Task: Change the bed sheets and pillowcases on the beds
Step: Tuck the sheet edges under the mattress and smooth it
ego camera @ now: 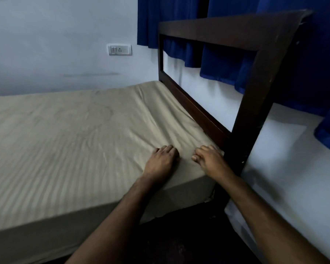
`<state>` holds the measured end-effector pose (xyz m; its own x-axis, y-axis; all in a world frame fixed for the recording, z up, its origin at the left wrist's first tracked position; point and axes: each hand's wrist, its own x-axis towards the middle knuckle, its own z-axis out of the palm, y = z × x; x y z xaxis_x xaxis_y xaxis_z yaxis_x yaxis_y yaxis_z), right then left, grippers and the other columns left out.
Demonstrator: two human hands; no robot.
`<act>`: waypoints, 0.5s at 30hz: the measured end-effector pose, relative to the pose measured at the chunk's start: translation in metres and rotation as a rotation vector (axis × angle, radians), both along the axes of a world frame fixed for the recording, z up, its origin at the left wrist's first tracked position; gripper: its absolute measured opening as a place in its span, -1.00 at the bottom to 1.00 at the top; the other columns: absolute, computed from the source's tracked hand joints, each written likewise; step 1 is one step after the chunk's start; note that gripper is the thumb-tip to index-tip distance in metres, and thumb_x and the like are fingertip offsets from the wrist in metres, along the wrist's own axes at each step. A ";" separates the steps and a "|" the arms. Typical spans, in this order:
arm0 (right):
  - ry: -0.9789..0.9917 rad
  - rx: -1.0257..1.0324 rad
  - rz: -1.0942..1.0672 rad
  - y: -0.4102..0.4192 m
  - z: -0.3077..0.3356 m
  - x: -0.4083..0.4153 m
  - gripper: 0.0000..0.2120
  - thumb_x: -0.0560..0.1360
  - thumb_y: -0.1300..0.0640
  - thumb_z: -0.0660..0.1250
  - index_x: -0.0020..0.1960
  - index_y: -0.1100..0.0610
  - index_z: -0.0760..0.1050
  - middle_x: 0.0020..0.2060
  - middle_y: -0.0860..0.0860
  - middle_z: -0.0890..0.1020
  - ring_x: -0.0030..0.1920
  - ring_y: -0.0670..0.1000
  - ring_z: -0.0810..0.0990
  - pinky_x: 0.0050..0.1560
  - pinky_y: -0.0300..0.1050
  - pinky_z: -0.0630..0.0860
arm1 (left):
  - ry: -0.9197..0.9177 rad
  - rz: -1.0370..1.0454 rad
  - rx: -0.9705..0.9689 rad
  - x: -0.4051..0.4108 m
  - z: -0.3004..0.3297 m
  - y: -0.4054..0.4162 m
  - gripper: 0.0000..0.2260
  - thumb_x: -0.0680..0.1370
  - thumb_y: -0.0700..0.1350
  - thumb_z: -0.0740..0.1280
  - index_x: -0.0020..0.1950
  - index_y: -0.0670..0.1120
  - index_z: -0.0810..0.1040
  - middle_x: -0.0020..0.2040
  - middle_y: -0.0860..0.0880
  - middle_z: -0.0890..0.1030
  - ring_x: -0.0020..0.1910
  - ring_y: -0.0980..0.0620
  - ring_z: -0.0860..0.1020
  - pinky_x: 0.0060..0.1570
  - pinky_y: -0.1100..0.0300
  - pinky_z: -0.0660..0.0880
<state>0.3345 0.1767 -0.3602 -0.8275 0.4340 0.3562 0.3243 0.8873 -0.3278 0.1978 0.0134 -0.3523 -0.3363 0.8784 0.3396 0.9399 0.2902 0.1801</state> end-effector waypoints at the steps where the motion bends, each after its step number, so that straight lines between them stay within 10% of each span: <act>1: 0.010 -0.042 0.086 0.000 -0.002 0.010 -0.65 0.55 -0.15 0.13 -0.10 0.07 0.55 -0.13 0.01 0.57 -0.04 0.11 0.52 -0.02 0.06 0.46 | -0.035 -0.018 0.029 -0.002 -0.003 -0.004 -0.83 0.68 -0.01 0.18 0.10 -0.07 0.50 0.09 -0.08 0.53 0.11 -0.09 0.48 0.13 0.05 0.28; 5: 0.031 -0.077 0.269 -0.004 -0.018 0.044 -0.59 0.51 -0.19 0.29 0.22 0.05 0.58 0.19 -0.02 0.55 0.22 -0.03 0.50 0.24 -0.11 0.41 | -0.118 -0.080 0.039 -0.006 -0.008 -0.020 -0.80 0.62 -0.01 0.16 0.04 -0.08 0.51 0.02 -0.08 0.54 0.05 -0.13 0.50 0.08 0.00 0.36; 15: 0.297 -0.175 0.239 -0.016 -0.015 0.058 -0.84 0.51 0.11 0.39 -0.22 0.10 0.51 -0.27 -0.09 0.54 -0.18 -0.07 0.55 -0.09 -0.15 0.46 | -0.004 -0.027 -0.047 0.005 -0.003 -0.020 -0.52 0.57 0.23 -0.07 0.08 -0.06 0.48 0.07 -0.05 0.51 0.10 -0.12 0.48 0.05 -0.05 0.45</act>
